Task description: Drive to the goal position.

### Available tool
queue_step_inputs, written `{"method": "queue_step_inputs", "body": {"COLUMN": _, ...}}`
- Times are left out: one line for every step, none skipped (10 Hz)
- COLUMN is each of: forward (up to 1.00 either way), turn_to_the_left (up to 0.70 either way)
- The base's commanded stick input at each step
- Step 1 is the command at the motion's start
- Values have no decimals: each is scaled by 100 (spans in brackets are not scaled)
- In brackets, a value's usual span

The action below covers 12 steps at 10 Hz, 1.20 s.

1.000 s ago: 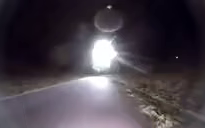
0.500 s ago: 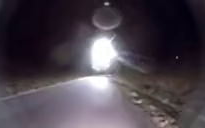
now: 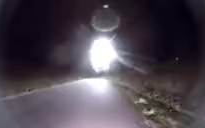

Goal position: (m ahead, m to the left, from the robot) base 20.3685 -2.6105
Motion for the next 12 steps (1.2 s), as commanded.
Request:
{"method": "queue_step_inputs", "body": {"forward": 100, "turn_to_the_left": 0}}
{"method": "queue_step_inputs", "body": {"forward": 100, "turn_to_the_left": 0}}
{"method": "queue_step_inputs", "body": {"forward": 100, "turn_to_the_left": 0}}
{"method": "queue_step_inputs", "body": {"forward": 100, "turn_to_the_left": 0}}
{"method": "queue_step_inputs", "body": {"forward": 100, "turn_to_the_left": 0}}
{"method": "queue_step_inputs", "body": {"forward": 100, "turn_to_the_left": 0}}
{"method": "queue_step_inputs", "body": {"forward": 100, "turn_to_the_left": 0}}
{"method": "queue_step_inputs", "body": {"forward": 100, "turn_to_the_left": 0}}
{"method": "queue_step_inputs", "body": {"forward": 100, "turn_to_the_left": 0}}
{"method": "queue_step_inputs", "body": {"forward": 100, "turn_to_the_left": 0}}
{"method": "queue_step_inputs", "body": {"forward": 100, "turn_to_the_left": 0}}
{"method": "queue_step_inputs", "body": {"forward": 100, "turn_to_the_left": 0}}
